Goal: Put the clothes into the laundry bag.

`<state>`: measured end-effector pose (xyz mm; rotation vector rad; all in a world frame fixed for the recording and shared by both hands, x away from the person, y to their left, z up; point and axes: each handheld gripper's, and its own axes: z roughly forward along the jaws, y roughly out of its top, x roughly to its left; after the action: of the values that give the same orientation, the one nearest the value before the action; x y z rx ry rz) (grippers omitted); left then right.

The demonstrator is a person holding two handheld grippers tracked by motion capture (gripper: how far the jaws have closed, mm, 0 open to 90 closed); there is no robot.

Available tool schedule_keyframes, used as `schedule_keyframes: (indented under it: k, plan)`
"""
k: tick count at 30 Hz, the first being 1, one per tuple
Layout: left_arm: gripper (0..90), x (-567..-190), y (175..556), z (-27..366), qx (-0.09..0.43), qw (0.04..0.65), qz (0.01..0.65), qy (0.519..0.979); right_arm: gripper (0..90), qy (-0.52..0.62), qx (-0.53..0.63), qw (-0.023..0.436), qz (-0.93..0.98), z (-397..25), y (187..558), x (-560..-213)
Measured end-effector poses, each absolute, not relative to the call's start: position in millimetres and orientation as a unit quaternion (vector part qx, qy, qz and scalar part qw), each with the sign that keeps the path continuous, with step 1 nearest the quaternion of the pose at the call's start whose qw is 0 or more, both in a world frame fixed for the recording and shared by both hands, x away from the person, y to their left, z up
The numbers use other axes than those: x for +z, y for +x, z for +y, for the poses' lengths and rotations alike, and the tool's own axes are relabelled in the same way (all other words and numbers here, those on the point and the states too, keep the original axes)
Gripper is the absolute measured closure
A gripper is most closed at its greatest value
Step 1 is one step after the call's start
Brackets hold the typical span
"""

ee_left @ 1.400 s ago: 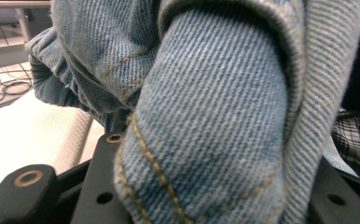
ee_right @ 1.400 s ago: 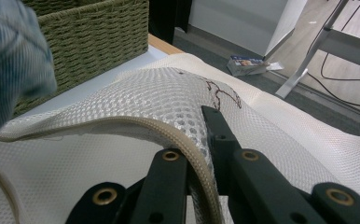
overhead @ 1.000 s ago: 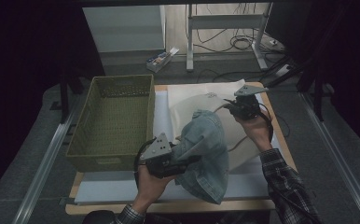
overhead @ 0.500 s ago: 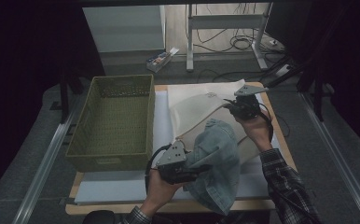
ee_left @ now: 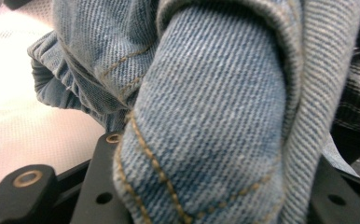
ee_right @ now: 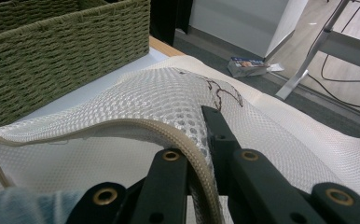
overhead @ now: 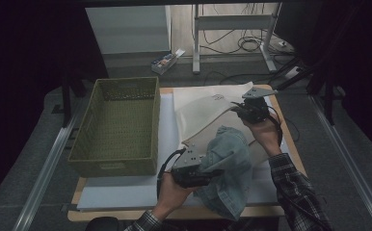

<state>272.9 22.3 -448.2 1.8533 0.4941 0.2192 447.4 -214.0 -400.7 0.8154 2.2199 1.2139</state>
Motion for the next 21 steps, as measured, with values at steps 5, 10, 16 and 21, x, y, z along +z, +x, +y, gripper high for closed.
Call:
schedule_keyframes:
  k: [5, 10, 16, 21]
  plan:
    - [57.1, -452.9, 284.0, 22.0, 0.094, 0.559, 0.229, 0.791, 86.0, 0.298, 0.445, 0.238, 0.810, -214.0, 446.6, -399.7]
    - [57.1, -457.4, 294.2, 20.8, 0.093, 0.552, 0.239, 0.793, 86.0, 0.294, 0.448, 0.238, 0.810, -213.2, 444.9, -397.5]
    - [57.0, -462.1, 304.2, 17.3, 0.090, 0.542, 0.253, 0.796, 86.0, 0.292, 0.450, 0.238, 0.810, -212.8, 443.9, -396.2]
    - [57.0, -464.7, 311.5, 15.9, 0.087, 0.537, 0.262, 0.797, 86.0, 0.292, 0.451, 0.238, 0.809, -213.4, 443.7, -395.5]
